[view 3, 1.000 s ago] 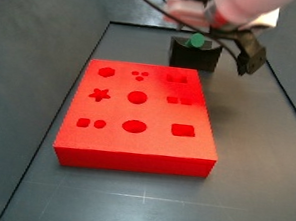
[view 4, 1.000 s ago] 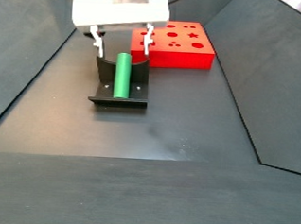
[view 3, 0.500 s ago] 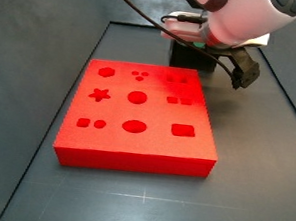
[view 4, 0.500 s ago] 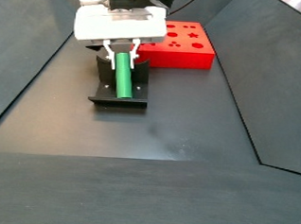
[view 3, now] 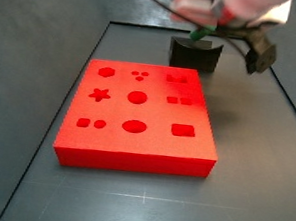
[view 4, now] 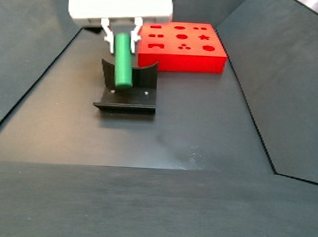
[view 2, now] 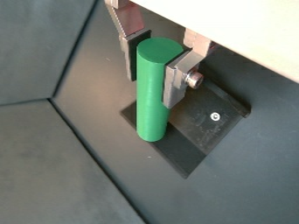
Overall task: Pick up the round object. Move up. Place the round object on the fixture. Regrasp the round object. Move to above the board. Insert the round object.
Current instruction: Move to above the board.
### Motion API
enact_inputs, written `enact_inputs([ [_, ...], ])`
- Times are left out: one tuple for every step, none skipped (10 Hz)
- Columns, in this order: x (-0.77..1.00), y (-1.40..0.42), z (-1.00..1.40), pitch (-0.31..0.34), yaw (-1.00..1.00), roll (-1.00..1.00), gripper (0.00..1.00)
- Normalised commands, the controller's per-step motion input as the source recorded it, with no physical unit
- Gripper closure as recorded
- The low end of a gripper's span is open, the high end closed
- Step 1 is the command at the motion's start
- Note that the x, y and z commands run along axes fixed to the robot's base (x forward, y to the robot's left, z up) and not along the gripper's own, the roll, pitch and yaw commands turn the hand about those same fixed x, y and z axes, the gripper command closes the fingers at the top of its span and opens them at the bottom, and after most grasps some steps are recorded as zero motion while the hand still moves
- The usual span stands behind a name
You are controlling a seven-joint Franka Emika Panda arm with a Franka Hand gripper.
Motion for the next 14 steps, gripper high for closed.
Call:
enact_inputs([
  [0.1, -0.07, 1.0, 0.099, -0.01, -0.08, 1.0],
  [0.09, -0.07, 1.0, 0.113, 0.0, -0.06, 1.0],
  [0.09, -0.07, 1.0, 0.128, 0.03, -0.04, 1.0],
  [0.09, -0.06, 1.0, 0.139, 0.04, -0.04, 1.0],
  [0.09, -0.06, 1.0, 0.15, 0.07, -0.03, 1.0],
  [0.09, -0.06, 1.0, 0.151, 0.08, -0.04, 1.0],
  [0.09, -0.06, 1.0, 0.148, 0.09, -0.03, 1.0],
  [0.09, -0.06, 1.0, 0.141, 0.1, -0.03, 1.0],
  [0.09, -0.06, 1.0, 0.127, 0.11, -0.03, 1.0],
  [0.09, -0.06, 1.0, 0.113, 0.12, -0.03, 1.0],
  [0.09, -0.06, 1.0, 0.105, 0.12, -0.03, 1.0],
  [0.07, -0.04, 0.84, 0.096, 0.11, -0.04, 1.0],
  [0.05, -0.03, 0.61, 0.088, 0.11, -0.05, 1.0],
  [0.03, -0.02, 0.39, 0.083, 0.1, -0.05, 1.0],
])
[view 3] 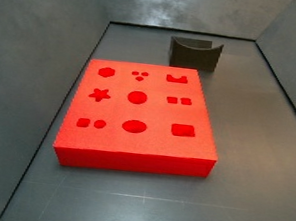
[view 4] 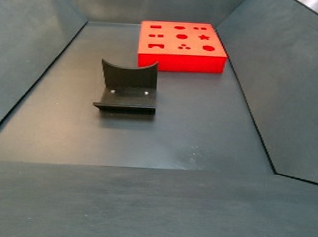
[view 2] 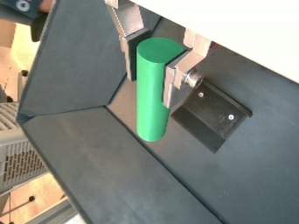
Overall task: Pick up the round object. Move up. Place the round object on the fixture. Regrasp the round object. Move to above the board. Insert the round object.
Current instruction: Move to above the board.
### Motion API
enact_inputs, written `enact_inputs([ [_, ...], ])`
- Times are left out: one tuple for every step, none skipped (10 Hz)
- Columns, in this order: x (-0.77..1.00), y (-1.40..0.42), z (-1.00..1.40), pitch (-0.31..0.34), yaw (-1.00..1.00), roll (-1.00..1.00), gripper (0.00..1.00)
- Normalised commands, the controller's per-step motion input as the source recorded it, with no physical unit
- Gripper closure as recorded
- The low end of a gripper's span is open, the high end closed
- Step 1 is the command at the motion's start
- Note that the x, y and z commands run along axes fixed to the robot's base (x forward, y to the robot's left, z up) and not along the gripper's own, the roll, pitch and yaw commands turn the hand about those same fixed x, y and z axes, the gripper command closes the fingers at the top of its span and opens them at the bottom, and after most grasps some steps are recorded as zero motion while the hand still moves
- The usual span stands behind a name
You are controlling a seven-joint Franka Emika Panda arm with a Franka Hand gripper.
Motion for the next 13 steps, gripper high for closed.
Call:
enact_inputs([
  [0.03, -0.02, 0.28, 0.077, 0.1, -0.05, 1.0],
  [-0.68, -1.0, 0.11, -0.05, -0.05, -1.0, 1.0],
  [-0.69, -1.0, 0.11, -0.059, -0.05, -1.0, 1.0],
  [-0.74, -1.0, 0.12, -0.087, -0.06, -1.0, 1.0],
  [-0.75, -1.0, 0.1, -0.098, -0.06, -1.0, 1.0],
  [-0.76, -1.0, 0.12, -0.101, -0.06, -1.0, 1.0],
  [-0.78, -1.0, 0.11, -0.103, -0.07, -1.0, 1.0],
  [-0.8, -1.0, 0.1, -0.102, -0.07, -1.0, 1.0],
  [-0.83, -1.0, 0.12, -0.099, -0.08, -1.0, 1.0],
  [-0.63, -0.7, 0.08, -0.114, -0.08, -1.0, 1.0],
  [-0.34, -0.32, 0.02, -0.115, -0.08, -1.0, 1.0],
  [-0.21, -0.17, 0.02, -0.087, -0.07, -0.89, 1.0],
  [-0.11, -0.09, 0.0, -0.053, -0.04, -0.58, 1.0],
])
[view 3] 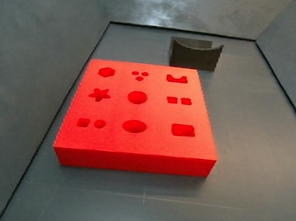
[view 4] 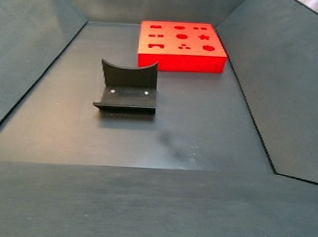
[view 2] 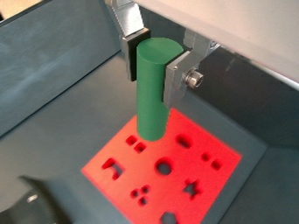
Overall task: Pick up the round object. Move up. Place the round object on the fixture. Regrasp the round object. Move to above the board. Insert the round object.
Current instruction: Move to above the board, then insert the round object.
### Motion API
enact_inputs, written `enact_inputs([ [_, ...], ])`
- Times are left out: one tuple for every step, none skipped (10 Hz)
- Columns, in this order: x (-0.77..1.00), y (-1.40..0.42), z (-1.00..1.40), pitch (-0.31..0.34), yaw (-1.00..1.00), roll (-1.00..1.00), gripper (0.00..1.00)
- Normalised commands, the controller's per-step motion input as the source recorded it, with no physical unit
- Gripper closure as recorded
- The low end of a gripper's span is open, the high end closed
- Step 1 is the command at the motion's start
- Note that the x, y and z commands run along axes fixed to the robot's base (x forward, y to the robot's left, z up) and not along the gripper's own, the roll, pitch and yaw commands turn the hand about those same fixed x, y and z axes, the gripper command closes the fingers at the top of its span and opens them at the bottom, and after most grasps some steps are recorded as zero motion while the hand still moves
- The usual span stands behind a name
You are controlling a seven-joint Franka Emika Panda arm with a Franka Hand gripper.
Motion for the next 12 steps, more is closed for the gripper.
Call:
enact_inputs([
  [-0.07, -0.05, 0.0, -0.035, -0.03, -0.38, 1.0],
  [-0.05, -0.02, 0.0, -0.026, -0.02, -0.25, 1.0],
  [-0.09, 0.0, -0.01, 0.0, 0.0, 0.0, 1.0],
  [0.0, -0.02, 0.0, 0.0, 0.0, 0.0, 1.0],
  [-0.13, 0.02, -0.52, -0.146, 0.0, -0.03, 1.0],
  [-0.11, 0.07, -1.0, -0.126, 0.0, 0.0, 1.0],
  [-0.14, 0.07, -1.0, -0.116, -0.01, 0.01, 1.0],
  [0.0, 0.02, -1.0, -0.071, 0.0, 0.08, 1.0],
  [0.0, 0.0, -0.93, -0.061, 0.0, 0.13, 1.0],
  [-0.04, 0.0, -0.82, -0.05, 0.0, 0.16, 1.0],
  [-0.22, 0.0, -0.83, -0.147, 0.01, 0.19, 1.0],
  [-0.31, -0.01, -0.8, -0.169, 0.01, 0.2, 1.0],
])
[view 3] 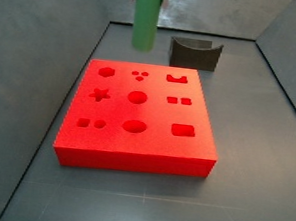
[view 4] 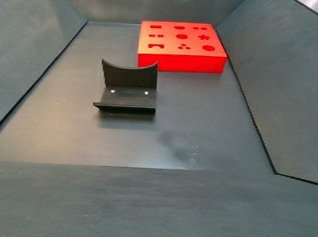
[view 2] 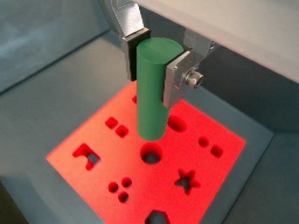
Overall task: Pick up the round object. Move up. Place the round object on the fixture. Regrasp the round object. Move to above the board. Insert the round object.
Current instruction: Insert the round object.
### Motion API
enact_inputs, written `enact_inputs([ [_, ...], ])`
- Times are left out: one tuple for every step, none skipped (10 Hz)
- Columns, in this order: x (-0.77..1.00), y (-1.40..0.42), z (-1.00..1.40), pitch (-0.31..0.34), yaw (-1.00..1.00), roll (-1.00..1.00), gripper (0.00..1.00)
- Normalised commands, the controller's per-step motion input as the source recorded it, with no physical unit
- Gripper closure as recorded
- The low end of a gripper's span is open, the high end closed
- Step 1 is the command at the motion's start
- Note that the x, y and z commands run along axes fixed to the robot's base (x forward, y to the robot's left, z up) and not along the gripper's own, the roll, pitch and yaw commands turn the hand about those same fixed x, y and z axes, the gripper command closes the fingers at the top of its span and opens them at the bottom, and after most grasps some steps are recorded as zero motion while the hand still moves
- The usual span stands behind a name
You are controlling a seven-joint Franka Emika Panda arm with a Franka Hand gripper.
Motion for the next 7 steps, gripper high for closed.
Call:
enact_inputs([
  [-0.28, 0.0, -0.82, -0.169, 0.0, 0.16, 1.0],
  [-0.24, -0.02, -0.91, -0.186, 0.0, 0.01, 1.0],
  [-0.29, -0.01, -0.84, -0.201, 0.0, -0.03, 1.0],
  [-0.32, -0.04, -0.74, -0.163, 0.0, -0.12, 1.0],
  [-0.21, -0.02, -0.64, -0.174, 0.0, -0.17, 1.0],
  [0.0, 0.0, -0.39, -0.081, 0.0, -0.11, 1.0],
  [0.06, -0.05, -0.06, 0.0, 0.0, 0.0, 1.0],
])
